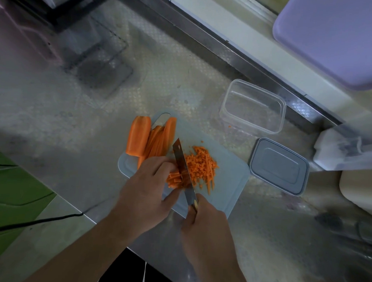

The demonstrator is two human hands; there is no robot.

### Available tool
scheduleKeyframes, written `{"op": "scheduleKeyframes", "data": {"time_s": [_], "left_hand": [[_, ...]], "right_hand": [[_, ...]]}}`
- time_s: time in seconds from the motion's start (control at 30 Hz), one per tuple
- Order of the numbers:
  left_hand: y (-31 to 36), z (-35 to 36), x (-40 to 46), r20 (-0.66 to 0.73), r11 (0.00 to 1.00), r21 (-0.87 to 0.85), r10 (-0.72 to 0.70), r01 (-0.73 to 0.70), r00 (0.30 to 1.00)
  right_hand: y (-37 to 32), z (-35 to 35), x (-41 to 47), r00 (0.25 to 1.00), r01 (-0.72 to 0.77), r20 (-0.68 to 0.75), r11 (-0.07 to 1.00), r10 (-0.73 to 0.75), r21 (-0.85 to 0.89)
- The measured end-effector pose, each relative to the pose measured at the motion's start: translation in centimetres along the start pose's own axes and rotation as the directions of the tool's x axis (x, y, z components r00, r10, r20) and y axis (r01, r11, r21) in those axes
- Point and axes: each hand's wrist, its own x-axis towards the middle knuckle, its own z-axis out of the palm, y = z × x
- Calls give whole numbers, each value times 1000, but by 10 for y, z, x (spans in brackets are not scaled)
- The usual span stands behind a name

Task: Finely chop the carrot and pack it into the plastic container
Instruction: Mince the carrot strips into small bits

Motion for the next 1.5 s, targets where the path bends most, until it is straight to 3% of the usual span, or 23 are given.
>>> {"op": "scheduleKeyframes", "data": {"time_s": [0.27, 0.53, 0.8, 1.03, 1.5], "left_hand": [[2, 6, 3, -38, 998, 18, 63, -63, 997], [8, 17, 12, -70, 999, 21, 34, -33, 997], [0, 13, 6, -59, 998, -14, 58, -59, 997], [4, 8, 6, -133, 1000, -24, 5, -8, 991], [-4, 14, 13, -173, 998, -18, 64, -68, 983]], "right_hand": [[11, -7, 1, 999, 40, 2, 999, -40, -5], [19, -16, 3, 999, 35, -11, 999, -36, -37], [18, -14, 0, 999, 39, -4, 999, -39, 15], [18, -17, -2, 999, 39, -22, 997, -37, 65], [8, -19, -6, 1000, 4, 9, 998, -4, 68]]}}
